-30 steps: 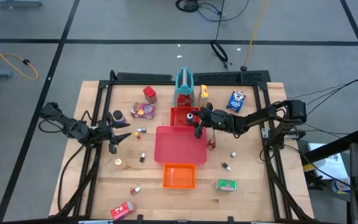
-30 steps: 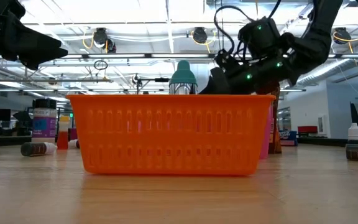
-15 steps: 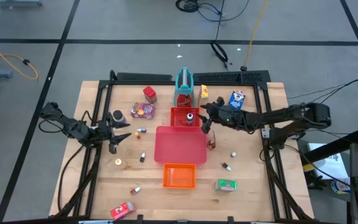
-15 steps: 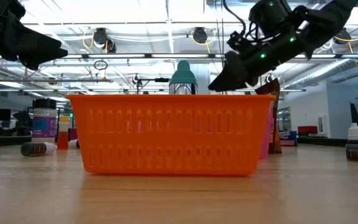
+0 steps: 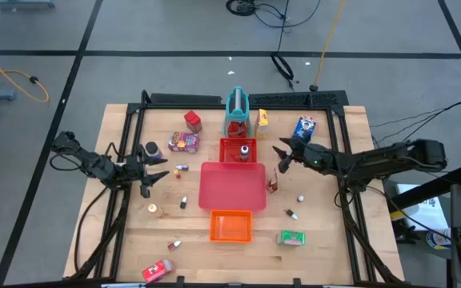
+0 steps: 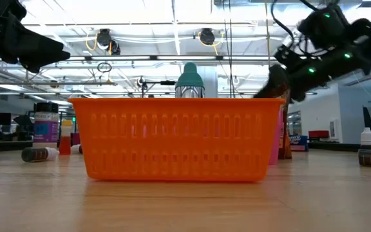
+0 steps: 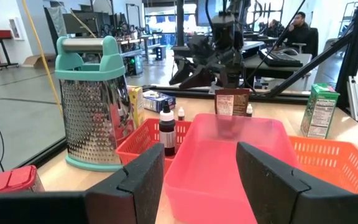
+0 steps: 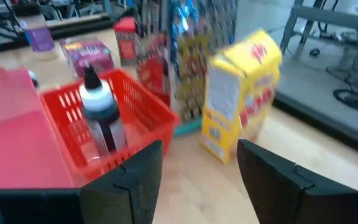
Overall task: Pick & Place Kitchen Items
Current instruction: Put the small orange food coloring bottle into the red bin
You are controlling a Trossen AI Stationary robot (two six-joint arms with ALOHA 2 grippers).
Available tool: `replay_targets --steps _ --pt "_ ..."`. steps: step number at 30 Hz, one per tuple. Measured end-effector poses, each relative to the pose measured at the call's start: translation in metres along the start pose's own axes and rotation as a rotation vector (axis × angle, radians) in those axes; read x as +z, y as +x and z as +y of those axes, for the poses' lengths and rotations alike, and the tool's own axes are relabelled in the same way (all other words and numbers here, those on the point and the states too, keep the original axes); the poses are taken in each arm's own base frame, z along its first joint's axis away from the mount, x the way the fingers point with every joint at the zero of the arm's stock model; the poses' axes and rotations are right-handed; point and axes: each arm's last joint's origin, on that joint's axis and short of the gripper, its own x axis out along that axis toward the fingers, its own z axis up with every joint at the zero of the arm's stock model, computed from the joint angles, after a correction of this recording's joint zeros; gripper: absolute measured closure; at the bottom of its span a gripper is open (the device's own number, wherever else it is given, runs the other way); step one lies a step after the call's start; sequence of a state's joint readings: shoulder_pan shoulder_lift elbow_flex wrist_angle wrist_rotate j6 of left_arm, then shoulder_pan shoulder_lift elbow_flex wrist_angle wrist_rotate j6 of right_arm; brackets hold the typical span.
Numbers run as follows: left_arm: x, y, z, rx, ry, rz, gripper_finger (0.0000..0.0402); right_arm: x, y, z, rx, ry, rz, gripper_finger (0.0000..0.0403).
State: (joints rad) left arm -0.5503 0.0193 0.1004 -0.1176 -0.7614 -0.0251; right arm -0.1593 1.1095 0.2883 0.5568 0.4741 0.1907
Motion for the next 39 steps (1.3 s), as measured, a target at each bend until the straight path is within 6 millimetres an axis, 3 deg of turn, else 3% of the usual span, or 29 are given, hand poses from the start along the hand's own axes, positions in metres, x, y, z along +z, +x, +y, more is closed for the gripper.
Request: replay_targets --steps 6,15,39 --pt "0.0 0.0 0.0 0.0 0.002 0.0 0.0201 -0.022 -0.01 -0.009 -0.007 0.038 0.04 0.0214" --pt "0.0 0.0 0.0 0.0 0.001 0.0 0.0201 -0.028 -0.011 -0.01 -0.01 0.023 0.07 0.0228" --pt "0.0 0.0 0.0 0.001 0.002 0.0 0.0201 -0.056 0.008 -0.008 -0.092 0.004 0.163 0.0234"
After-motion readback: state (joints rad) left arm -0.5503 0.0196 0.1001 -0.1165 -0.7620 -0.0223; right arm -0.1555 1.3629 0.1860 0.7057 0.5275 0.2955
